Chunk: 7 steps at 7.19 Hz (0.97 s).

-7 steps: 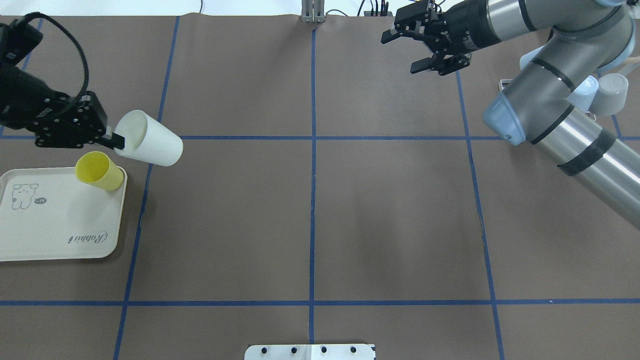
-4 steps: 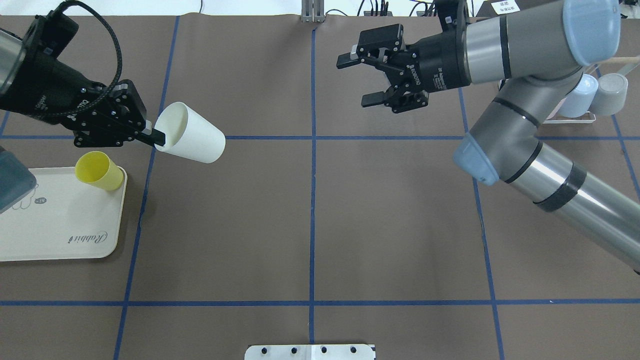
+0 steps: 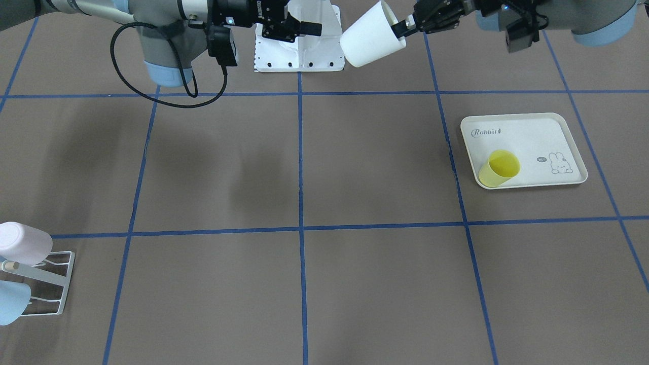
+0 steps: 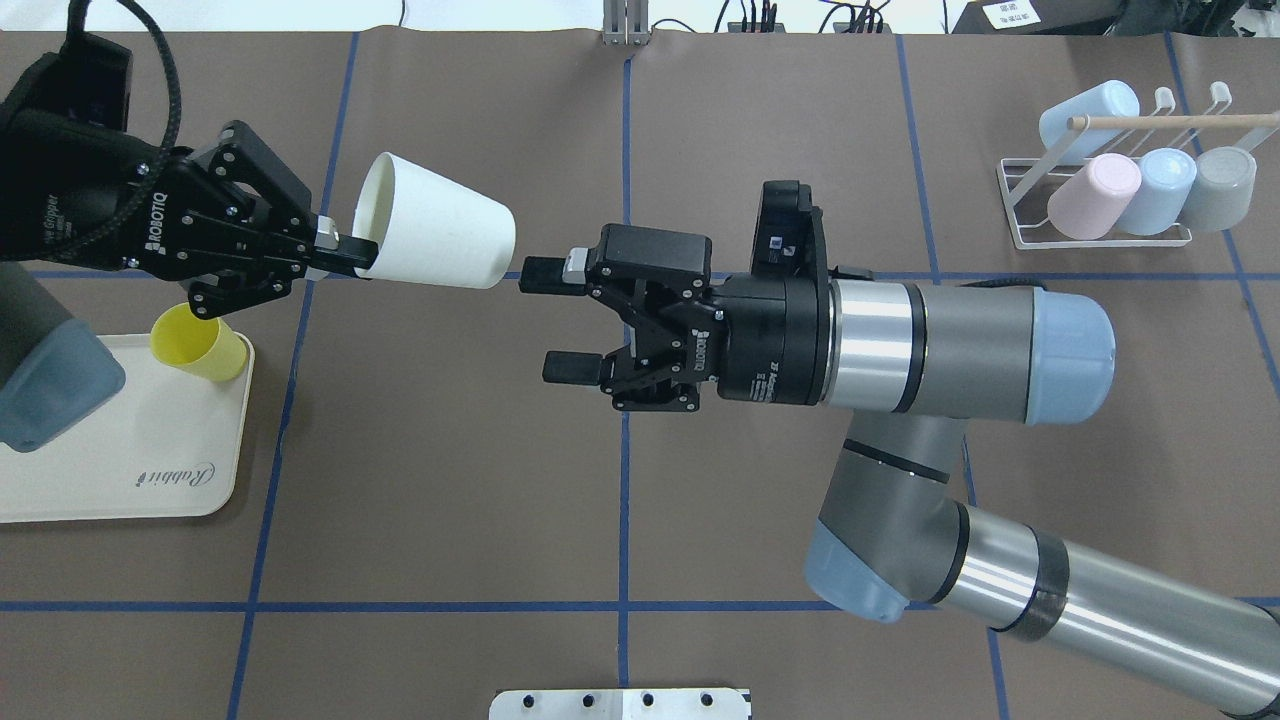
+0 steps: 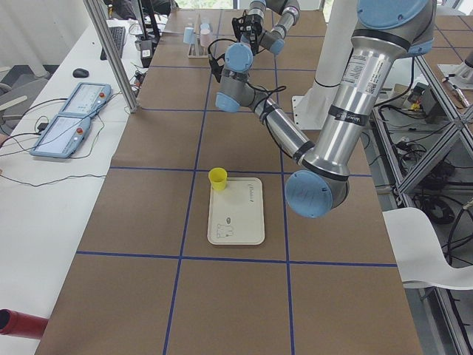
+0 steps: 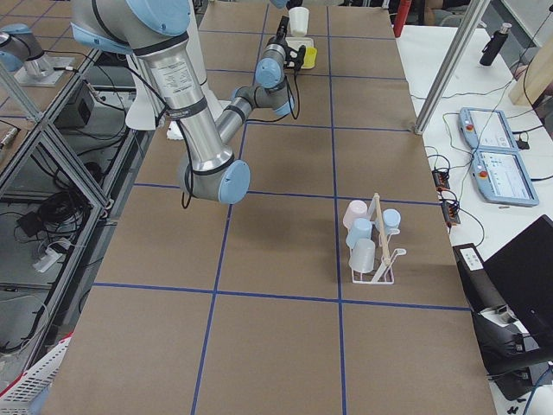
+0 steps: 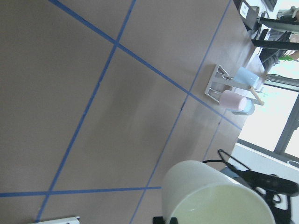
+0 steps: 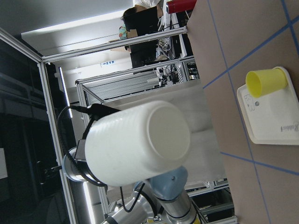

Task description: Transfer IKEA cup to right arm and place on rack

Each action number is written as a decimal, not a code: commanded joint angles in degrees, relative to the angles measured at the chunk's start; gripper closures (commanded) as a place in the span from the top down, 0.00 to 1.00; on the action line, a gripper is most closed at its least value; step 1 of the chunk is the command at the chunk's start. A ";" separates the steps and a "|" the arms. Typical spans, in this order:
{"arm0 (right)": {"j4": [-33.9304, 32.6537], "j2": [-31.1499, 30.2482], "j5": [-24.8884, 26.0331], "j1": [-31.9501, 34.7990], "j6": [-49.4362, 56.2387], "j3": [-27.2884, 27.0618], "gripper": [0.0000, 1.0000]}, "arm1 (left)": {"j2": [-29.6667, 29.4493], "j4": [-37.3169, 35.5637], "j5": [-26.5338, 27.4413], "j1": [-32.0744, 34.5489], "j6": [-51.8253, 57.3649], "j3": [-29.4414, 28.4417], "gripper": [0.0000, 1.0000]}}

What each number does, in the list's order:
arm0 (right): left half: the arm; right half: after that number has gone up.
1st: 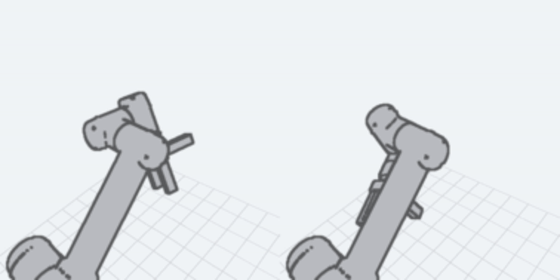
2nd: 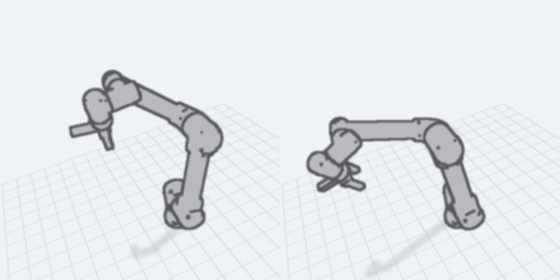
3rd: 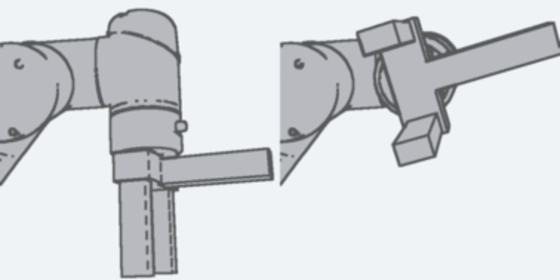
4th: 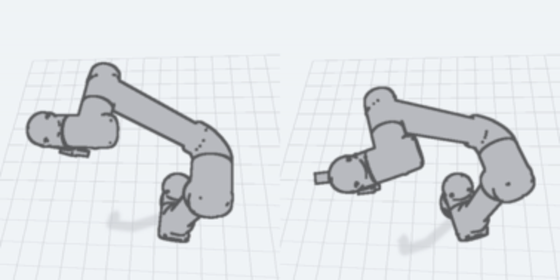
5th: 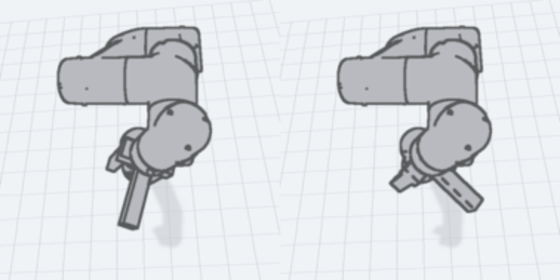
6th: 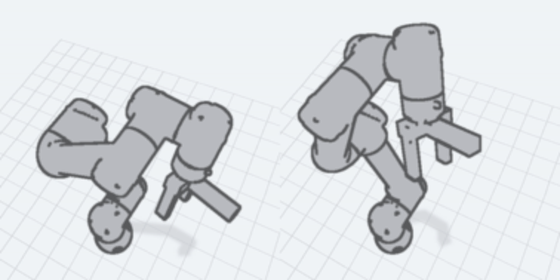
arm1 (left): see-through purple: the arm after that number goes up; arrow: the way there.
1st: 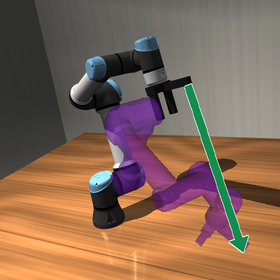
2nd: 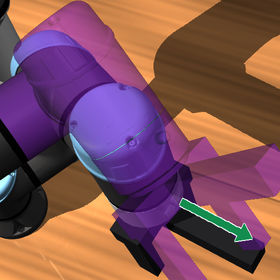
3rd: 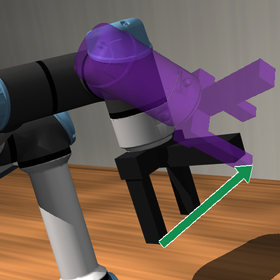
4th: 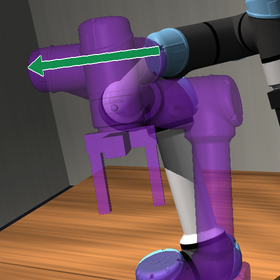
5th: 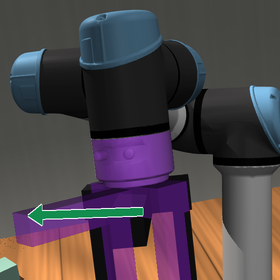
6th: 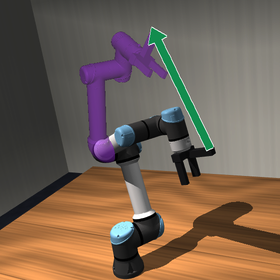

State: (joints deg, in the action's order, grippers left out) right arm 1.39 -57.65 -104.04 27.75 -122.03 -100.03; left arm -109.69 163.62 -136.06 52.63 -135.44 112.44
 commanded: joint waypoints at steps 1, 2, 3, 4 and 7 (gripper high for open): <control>1.07 -0.01 1.73 -1.38 0.04 -2.35 0.99 | 0.35 13.97 5.89 -2.44 -11.32 -1.60 0.00; 2.03 0.17 4.87 -1.47 0.21 -2.36 0.99 | 0.53 16.79 8.50 -2.44 -13.42 -2.22 0.00; 4.30 0.26 7.69 -1.56 0.21 -2.27 0.99 | 0.62 21.60 9.92 -2.71 -17.45 -3.62 0.00; 4.76 0.35 8.85 -1.56 0.21 -2.18 0.99 | 0.53 25.56 11.33 -4.01 -21.06 -4.85 0.00; 4.76 0.78 9.64 -2.08 0.21 -2.01 0.99 | 0.00 28.24 16.44 -8.24 -24.61 -4.42 0.00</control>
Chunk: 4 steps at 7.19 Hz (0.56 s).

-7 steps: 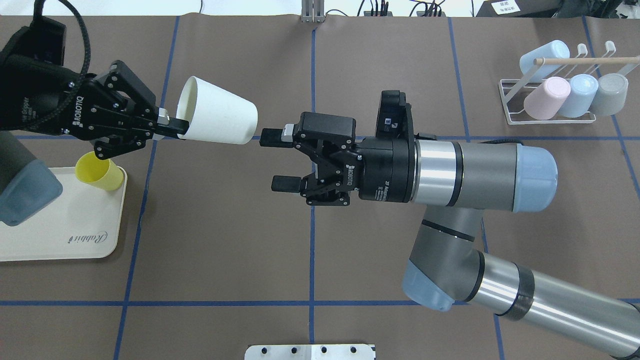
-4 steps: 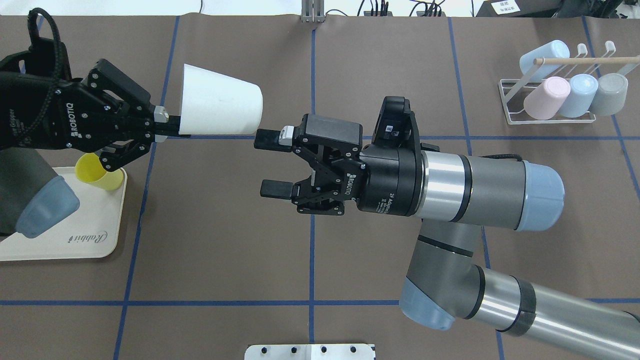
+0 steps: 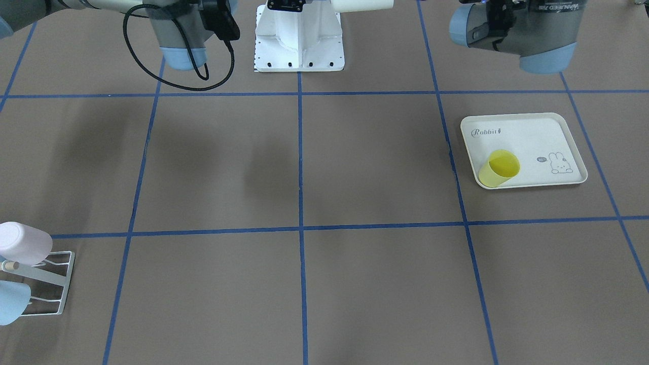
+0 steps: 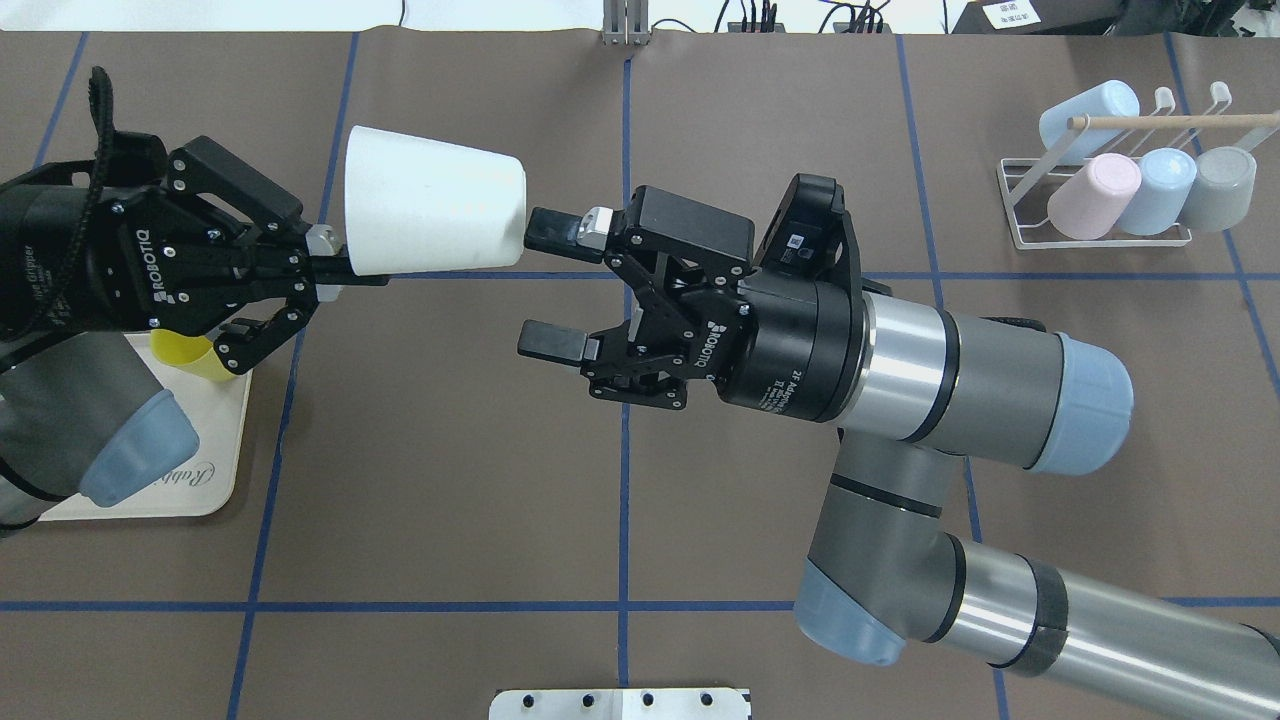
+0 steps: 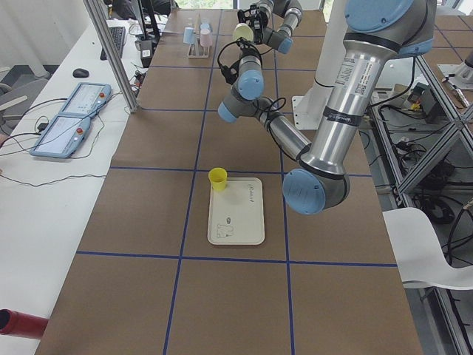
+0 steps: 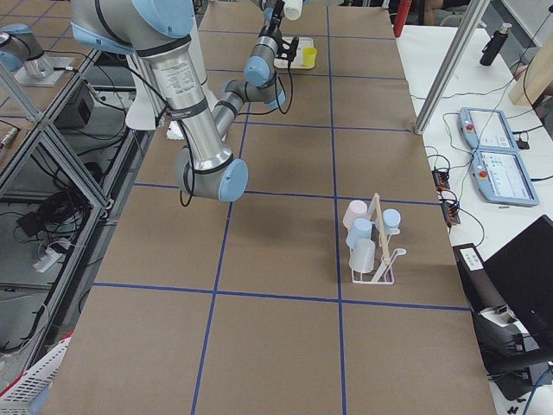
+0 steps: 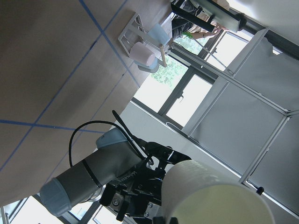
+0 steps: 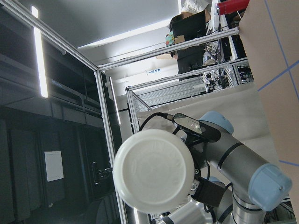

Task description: Transfer IKEA cup to right arm and place on rack

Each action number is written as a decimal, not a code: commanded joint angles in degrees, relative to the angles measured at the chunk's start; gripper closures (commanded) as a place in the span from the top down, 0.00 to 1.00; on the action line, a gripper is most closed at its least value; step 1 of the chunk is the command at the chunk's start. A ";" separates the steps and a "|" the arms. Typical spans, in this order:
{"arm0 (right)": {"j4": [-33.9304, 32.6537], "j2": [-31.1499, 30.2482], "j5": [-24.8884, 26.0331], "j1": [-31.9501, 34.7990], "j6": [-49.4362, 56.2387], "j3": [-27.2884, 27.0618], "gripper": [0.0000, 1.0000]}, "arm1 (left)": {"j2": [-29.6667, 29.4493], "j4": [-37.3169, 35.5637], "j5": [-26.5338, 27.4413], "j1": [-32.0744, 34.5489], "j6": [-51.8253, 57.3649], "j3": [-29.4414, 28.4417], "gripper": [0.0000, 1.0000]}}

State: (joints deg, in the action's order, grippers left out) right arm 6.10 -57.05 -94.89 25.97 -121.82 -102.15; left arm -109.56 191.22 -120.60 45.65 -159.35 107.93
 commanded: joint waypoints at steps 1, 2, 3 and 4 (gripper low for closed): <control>-0.04 0.19 0.84 -0.56 0.00 0.11 0.99 | -0.13 0.73 0.98 -2.31 -0.70 0.09 0.00; -0.04 0.27 0.84 -0.56 0.00 0.20 0.99 | -0.22 0.73 0.98 -3.53 -0.62 0.18 0.00; -0.04 0.19 0.84 -0.65 0.00 0.28 0.99 | -0.30 0.73 1.06 -4.16 -0.61 0.18 0.00; -0.04 0.19 0.84 -0.65 0.00 0.20 0.99 | -0.30 0.73 0.98 -4.25 -0.61 0.18 0.00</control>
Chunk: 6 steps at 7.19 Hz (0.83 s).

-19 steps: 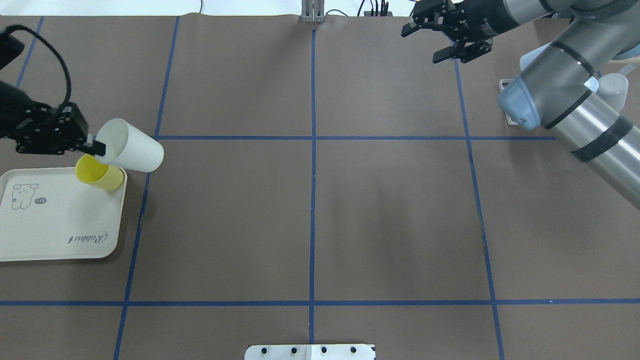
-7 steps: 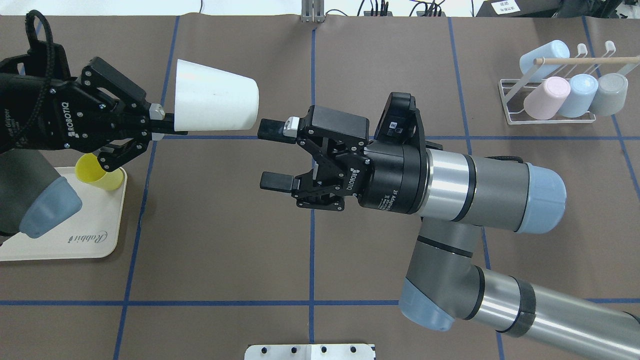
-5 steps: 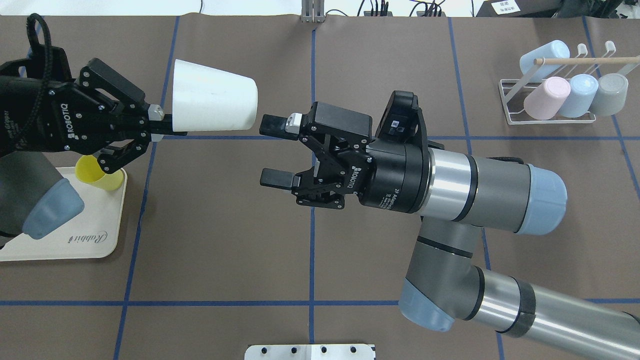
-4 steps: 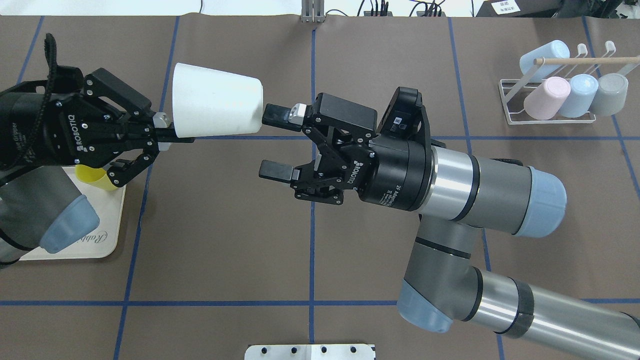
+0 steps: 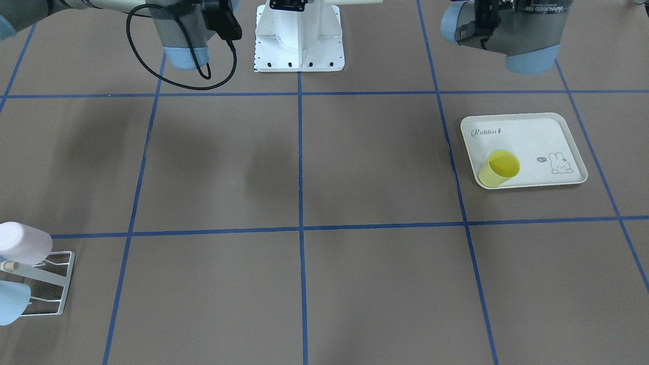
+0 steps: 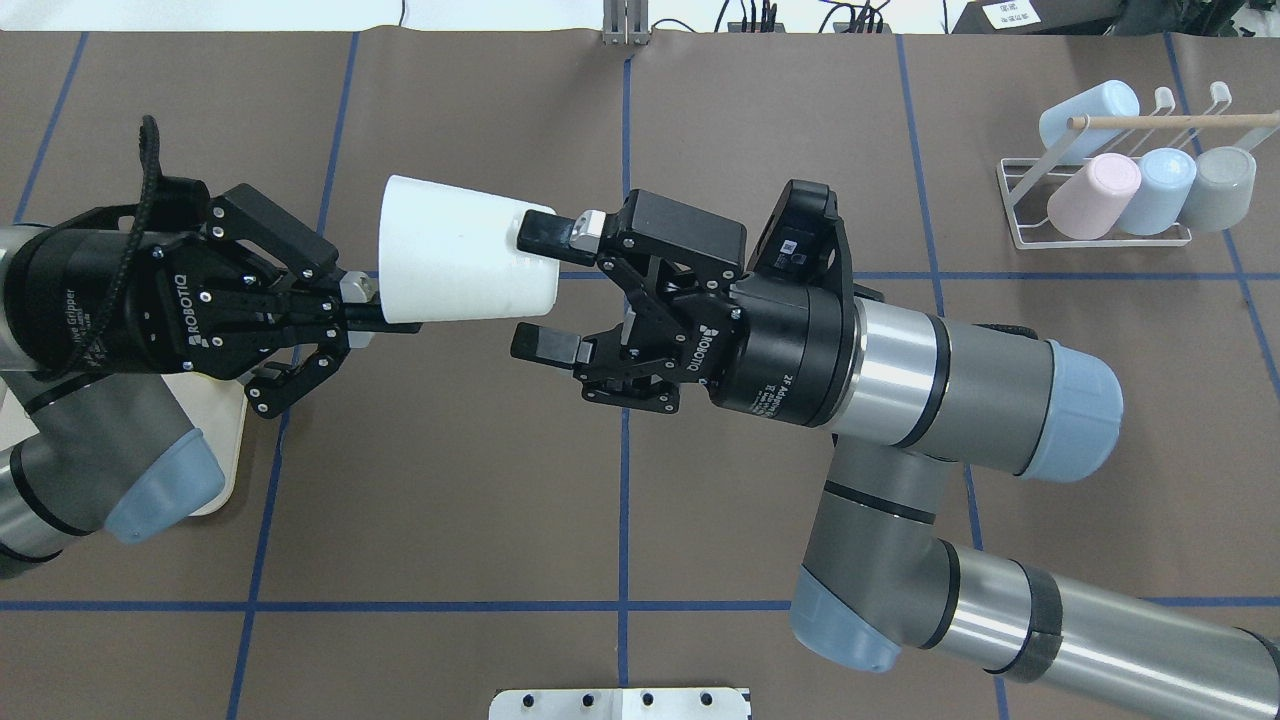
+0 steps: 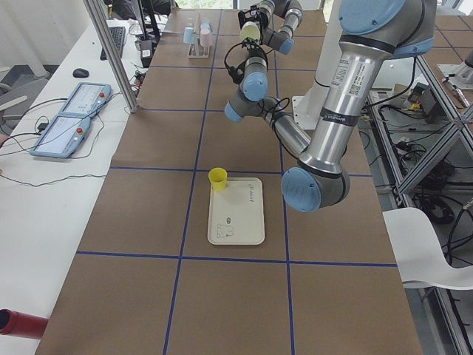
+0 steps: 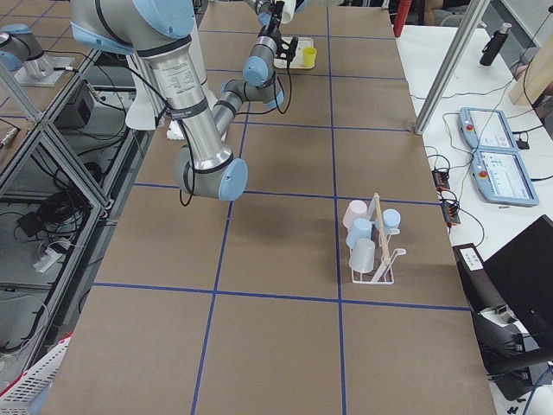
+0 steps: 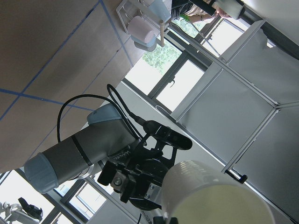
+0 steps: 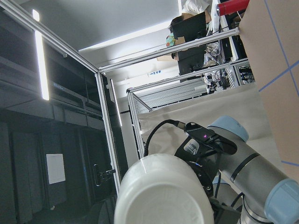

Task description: Transfer IKEA cup to right arm and place on rack

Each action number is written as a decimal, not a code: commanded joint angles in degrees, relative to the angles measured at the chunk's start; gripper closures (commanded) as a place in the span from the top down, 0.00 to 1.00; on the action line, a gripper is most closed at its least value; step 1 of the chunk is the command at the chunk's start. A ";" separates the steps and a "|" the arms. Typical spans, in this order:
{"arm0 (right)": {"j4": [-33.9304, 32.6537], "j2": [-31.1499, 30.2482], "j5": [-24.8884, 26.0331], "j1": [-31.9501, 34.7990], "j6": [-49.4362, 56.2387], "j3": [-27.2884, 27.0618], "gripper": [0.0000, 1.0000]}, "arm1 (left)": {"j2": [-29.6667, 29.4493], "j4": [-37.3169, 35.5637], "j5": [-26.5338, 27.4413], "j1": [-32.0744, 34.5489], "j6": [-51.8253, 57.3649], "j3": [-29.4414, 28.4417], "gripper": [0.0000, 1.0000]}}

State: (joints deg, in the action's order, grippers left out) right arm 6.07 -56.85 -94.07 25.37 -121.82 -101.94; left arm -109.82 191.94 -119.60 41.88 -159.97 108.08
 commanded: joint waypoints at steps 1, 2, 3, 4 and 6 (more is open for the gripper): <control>0.00 -0.02 0.02 -0.05 0.00 0.07 0.99 | -0.05 0.01 -0.02 -0.57 0.00 0.02 0.00; 0.00 -0.02 0.02 -0.14 0.00 0.07 0.94 | -0.05 0.01 -0.02 -0.92 0.00 0.02 0.00; -0.09 -0.02 0.02 -0.32 -0.18 -0.01 0.48 | -0.05 0.01 0.07 -1.01 0.00 0.11 0.00; -0.27 -0.37 0.02 -0.41 -0.09 -0.02 0.24 | -0.05 0.01 0.07 -1.01 0.00 0.20 0.00; -0.71 -0.72 0.02 -0.23 0.26 -0.37 0.05 | -0.05 0.01 -0.02 -1.01 0.27 0.02 0.93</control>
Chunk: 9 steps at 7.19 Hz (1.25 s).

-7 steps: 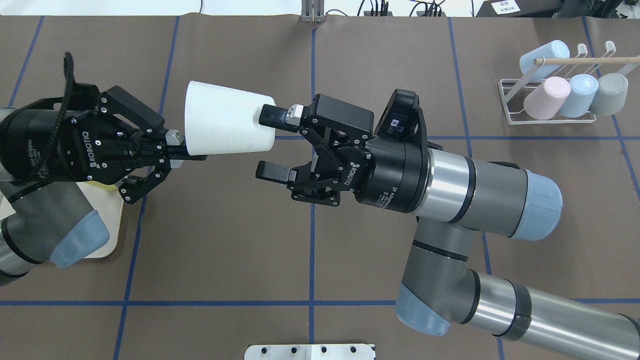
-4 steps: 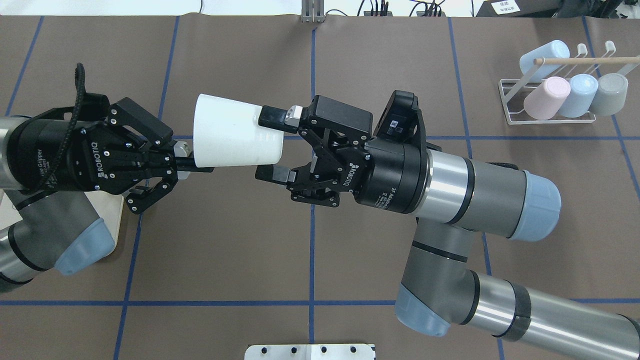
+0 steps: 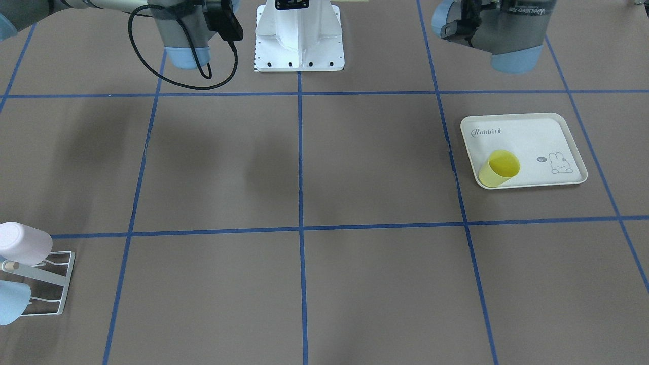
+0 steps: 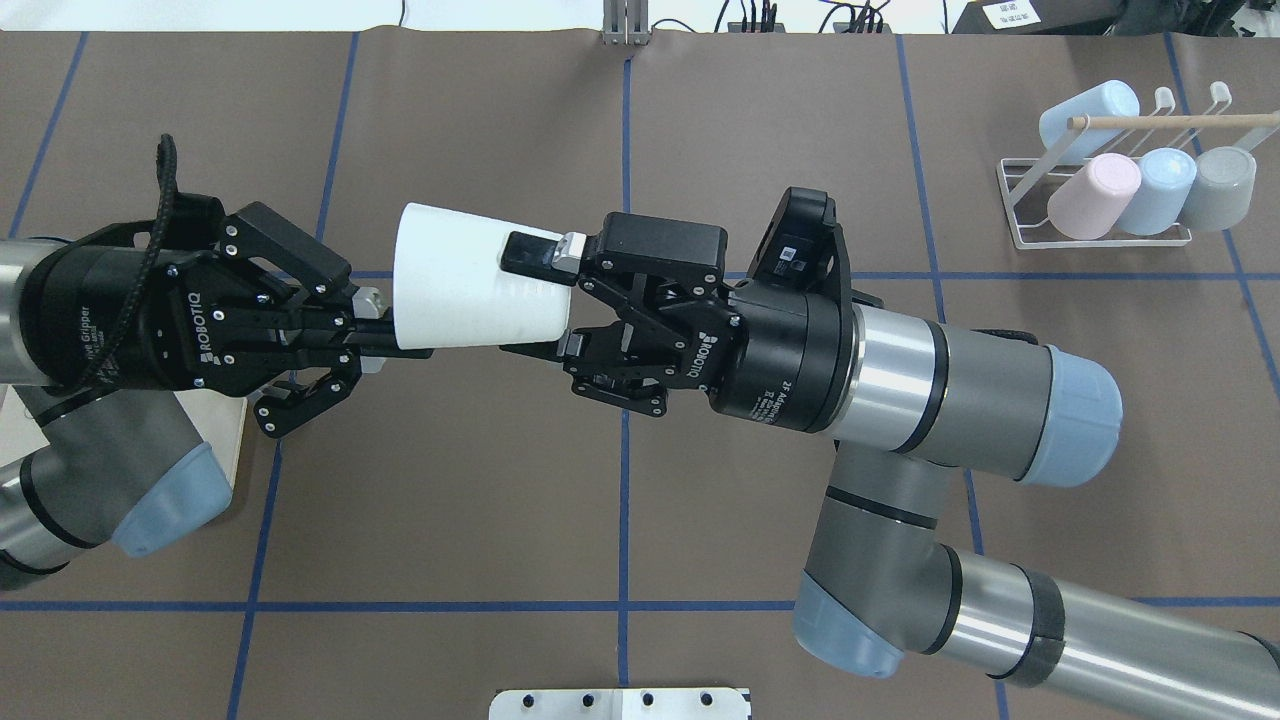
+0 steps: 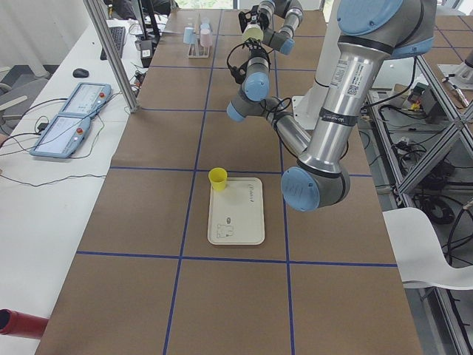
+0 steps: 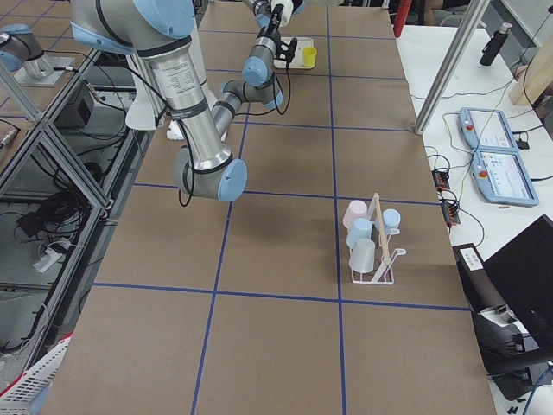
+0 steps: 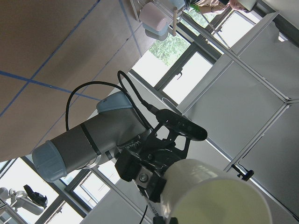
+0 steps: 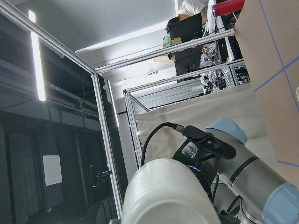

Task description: Transfer IKEA cup to right arm and place on rack

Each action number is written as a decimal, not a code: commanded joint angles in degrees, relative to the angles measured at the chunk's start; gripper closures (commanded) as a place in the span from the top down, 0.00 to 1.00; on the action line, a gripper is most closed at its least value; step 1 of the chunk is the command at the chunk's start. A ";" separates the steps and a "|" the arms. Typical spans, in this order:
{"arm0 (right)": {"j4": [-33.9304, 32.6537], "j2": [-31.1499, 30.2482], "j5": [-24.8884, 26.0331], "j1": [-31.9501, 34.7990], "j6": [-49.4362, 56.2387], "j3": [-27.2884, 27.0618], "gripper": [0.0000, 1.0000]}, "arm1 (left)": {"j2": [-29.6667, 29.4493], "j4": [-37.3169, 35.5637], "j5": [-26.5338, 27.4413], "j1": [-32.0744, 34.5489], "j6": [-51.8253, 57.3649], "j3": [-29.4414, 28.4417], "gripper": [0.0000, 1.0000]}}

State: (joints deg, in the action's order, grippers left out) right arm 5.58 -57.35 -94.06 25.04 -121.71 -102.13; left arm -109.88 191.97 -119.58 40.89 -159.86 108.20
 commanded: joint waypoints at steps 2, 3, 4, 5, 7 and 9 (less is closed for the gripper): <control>-0.22 -0.83 0.19 0.88 0.15 -0.35 0.05 | -0.16 -0.28 0.48 0.85 1.73 0.00 1.00; -0.48 -1.88 1.76 1.67 0.33 -0.35 0.07 | 0.27 -0.80 2.06 1.03 8.27 -1.74 1.00; -3.18 -4.59 2.03 5.68 0.33 -0.53 0.16 | 0.54 -3.42 1.98 1.81 15.21 -4.20 1.00; -10.26 -6.27 -0.84 10.85 1.02 -1.75 0.14 | 1.67 -7.19 1.81 2.52 21.98 -6.14 1.00; -26.06 -6.28 -11.98 21.83 13.18 -1.58 0.14 | 1.60 -12.47 2.07 3.05 31.68 -9.83 1.00; -46.01 -6.19 -15.37 29.94 34.75 -1.50 0.14 | 1.16 -12.94 3.38 3.14 35.74 -14.22 1.00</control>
State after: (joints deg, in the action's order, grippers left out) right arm -28.23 -63.43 -107.37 50.00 -100.26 -103.73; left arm -108.46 179.64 -117.14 43.95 -126.94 96.66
